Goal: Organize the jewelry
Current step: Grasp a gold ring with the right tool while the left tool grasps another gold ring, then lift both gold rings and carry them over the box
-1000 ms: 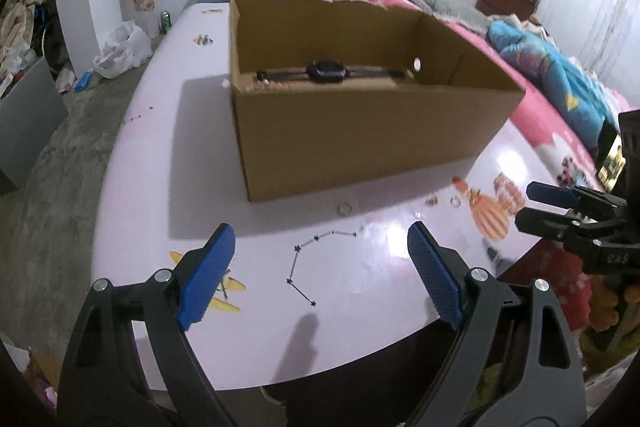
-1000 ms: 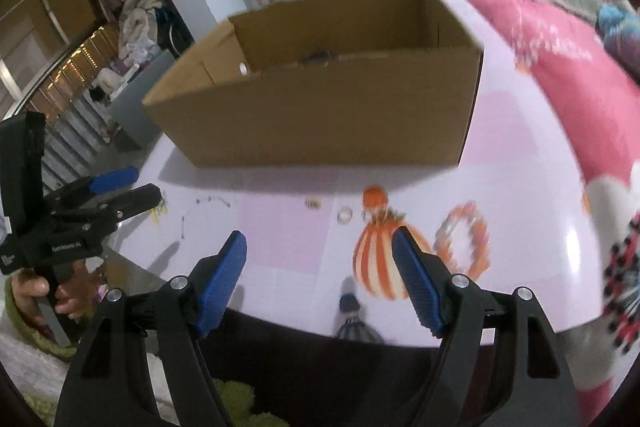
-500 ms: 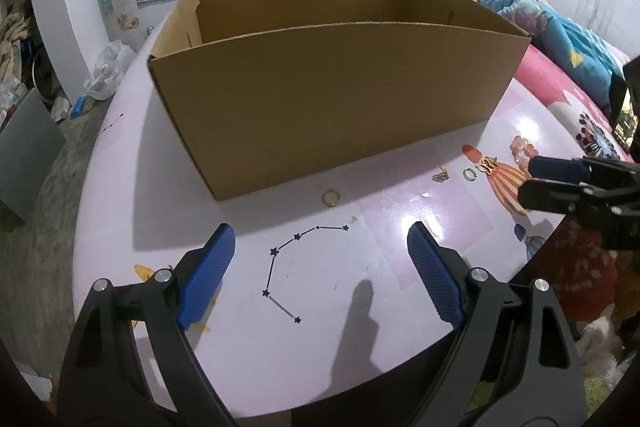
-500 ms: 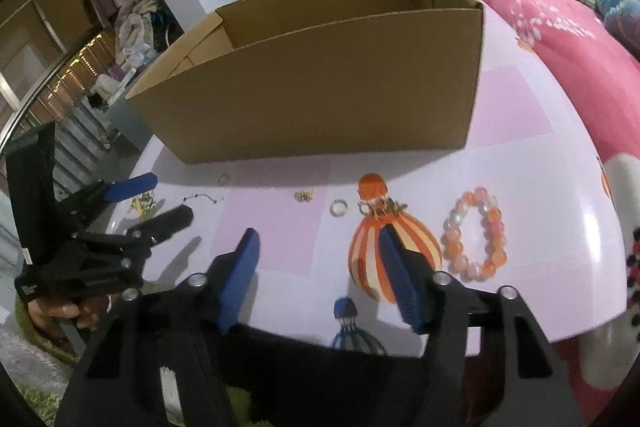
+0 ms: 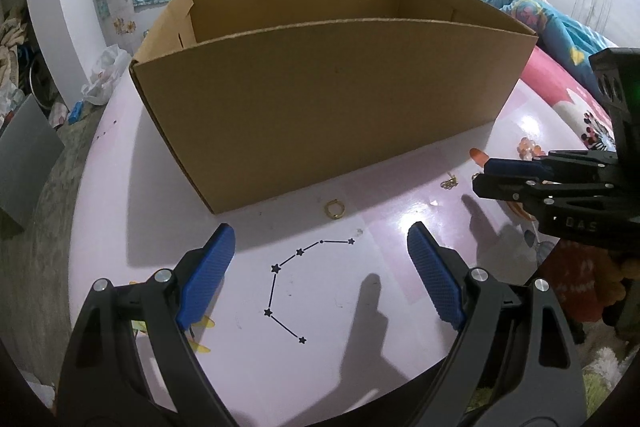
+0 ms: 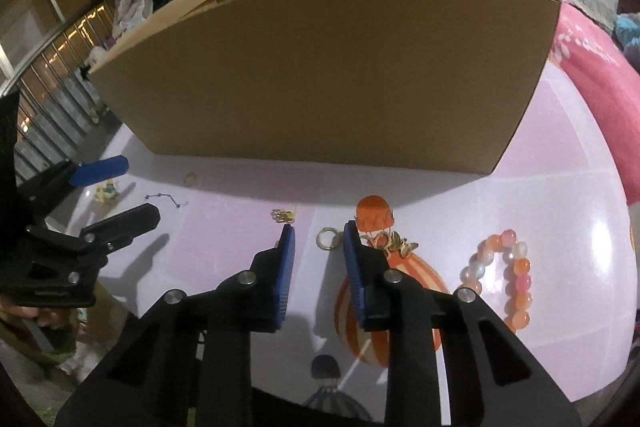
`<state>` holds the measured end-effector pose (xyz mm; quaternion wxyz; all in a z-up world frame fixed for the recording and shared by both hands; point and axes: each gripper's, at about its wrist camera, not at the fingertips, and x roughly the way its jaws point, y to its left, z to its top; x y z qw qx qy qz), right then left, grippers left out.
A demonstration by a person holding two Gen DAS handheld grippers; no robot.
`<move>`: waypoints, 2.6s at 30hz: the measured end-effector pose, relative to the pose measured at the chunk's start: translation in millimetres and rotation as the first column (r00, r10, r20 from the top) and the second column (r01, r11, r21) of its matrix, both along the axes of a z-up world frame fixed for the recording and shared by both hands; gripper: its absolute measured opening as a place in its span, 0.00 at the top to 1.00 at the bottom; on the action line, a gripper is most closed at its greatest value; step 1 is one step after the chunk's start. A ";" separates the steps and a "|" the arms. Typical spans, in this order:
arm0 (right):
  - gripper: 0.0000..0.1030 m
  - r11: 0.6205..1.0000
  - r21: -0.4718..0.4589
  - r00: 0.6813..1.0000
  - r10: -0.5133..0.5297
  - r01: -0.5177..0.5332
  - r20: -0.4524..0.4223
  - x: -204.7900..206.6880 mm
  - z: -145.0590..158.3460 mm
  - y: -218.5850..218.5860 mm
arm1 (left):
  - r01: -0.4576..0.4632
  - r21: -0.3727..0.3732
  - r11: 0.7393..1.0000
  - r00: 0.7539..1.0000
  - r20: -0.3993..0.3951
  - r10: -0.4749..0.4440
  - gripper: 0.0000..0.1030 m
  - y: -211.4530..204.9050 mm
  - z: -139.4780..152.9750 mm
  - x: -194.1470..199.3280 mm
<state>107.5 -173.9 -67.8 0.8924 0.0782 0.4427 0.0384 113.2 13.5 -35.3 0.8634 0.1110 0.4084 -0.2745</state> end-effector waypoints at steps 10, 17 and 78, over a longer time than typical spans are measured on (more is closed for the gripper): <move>0.88 0.992 -0.124 0.999 0.039 -0.037 0.009 4.7 -0.2 15.9 | 0.006 -0.003 1.000 1.000 0.005 -0.006 0.18 -1.5 -2.4 2.4; 0.89 0.994 -0.104 0.999 0.032 -0.032 0.003 -0.4 1.5 20.9 | 0.034 -0.024 0.999 0.999 0.014 -0.034 0.28 -5.3 -2.1 1.9; 0.89 1.000 -0.022 0.999 0.011 -0.010 0.049 -19.0 6.2 0.9 | 0.112 0.042 0.993 0.992 0.061 -0.114 0.92 -17.7 -7.1 1.6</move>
